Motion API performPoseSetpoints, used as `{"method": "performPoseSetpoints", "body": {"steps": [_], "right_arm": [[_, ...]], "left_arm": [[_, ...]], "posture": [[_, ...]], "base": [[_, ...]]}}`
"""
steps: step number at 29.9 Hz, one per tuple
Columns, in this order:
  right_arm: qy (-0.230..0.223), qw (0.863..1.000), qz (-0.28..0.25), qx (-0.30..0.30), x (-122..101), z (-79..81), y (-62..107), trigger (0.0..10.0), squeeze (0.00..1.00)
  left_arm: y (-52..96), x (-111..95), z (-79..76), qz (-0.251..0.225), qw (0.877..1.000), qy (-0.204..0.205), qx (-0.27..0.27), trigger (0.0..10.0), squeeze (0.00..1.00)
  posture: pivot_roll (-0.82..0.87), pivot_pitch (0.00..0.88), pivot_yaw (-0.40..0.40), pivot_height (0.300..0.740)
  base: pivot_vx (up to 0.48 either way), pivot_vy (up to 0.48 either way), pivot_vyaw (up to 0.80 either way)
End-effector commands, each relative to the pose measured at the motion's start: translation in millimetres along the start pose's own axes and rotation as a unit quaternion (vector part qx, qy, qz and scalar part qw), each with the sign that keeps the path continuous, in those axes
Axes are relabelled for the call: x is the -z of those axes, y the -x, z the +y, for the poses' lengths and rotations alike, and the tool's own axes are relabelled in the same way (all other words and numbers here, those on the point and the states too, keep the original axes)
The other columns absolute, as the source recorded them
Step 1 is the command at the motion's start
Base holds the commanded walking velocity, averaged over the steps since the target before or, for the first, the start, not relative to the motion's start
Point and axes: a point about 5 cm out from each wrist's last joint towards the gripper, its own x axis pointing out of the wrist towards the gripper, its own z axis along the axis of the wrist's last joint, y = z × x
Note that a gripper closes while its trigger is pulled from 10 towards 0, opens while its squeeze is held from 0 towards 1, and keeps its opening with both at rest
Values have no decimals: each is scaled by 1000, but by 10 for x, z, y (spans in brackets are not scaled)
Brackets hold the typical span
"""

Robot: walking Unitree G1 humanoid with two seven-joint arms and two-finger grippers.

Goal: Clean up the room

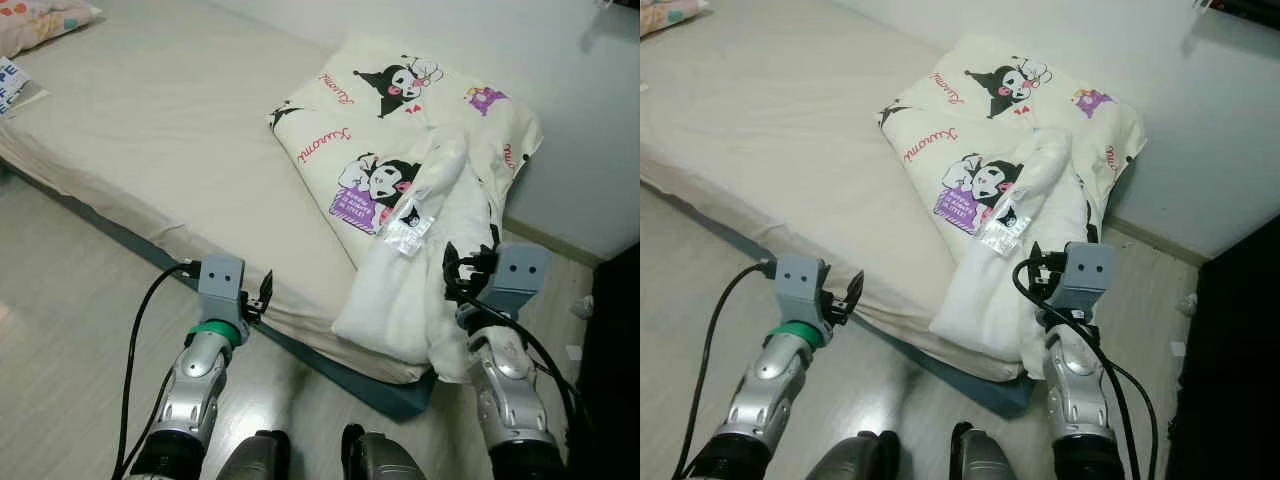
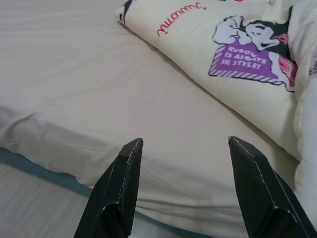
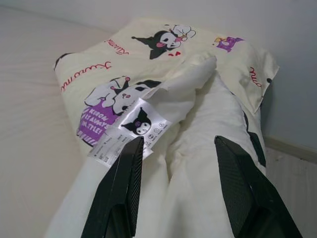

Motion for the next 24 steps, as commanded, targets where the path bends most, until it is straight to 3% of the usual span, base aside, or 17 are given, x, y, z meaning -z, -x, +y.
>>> {"method": "performPoseSetpoints", "body": {"steps": [1, 11, 12, 13, 14, 16, 22, 24], "right_arm": [[-2, 1000, 12, 12, 40, -62, 34, 10000, 0], [-28, 999, 16, 30, -6, -261, -70, 10000, 0], [-43, 998, 31, 33, 12, -319, -110, 10000, 584], [-43, 998, 31, 33, 12, -319, -110, 10000, 584], [-73, 995, 51, 36, -3, -442, -222, 10000, 1000], [-73, 995, 51, 36, -3, -442, -222, 10000, 1000], [-89, 990, 88, 59, -23, -673, -407, 10000, 1000], [-65, 988, 100, 94, -99, -846, -518, 10000, 1000]], "left_arm": [[30, 106, -27, 24, 1000, 2, 2, 10000, 0], [16, 72, -77, 17, 1000, 4, 10, 10000, 0], [13, 59, -79, 15, 1000, 4, 14, 10000, 0], [13, 59, -79, 15, 1000, 4, 14, 10000, 0], [6, 31, -79, 9, 1000, -2, 25, 10000, 0], [6, 31, -79, 9, 1000, -2, 25, 10000, 0], [0, -119, -138, -22, 997, -9, 69, 10000, 0], [23, -298, -227, -56, 991, -23, 123, 10000, 0]], "posture": [[-16, 152, 68, 735], [-12, 158, 65, 735], [-11, 160, 68, 735], [-11, 160, 68, 735], [-10, 170, 76, 735], [-10, 170, 76, 735], [21, 211, 82, 735], [54, 261, 87, 735]], "base": [[0, 0, 0], [0, 0, 0], [0, 0, 0], [0, 0, 0], [0, 0, 0], [0, 0, 0], [0, 0, 0], [0, 0, 0]]}}
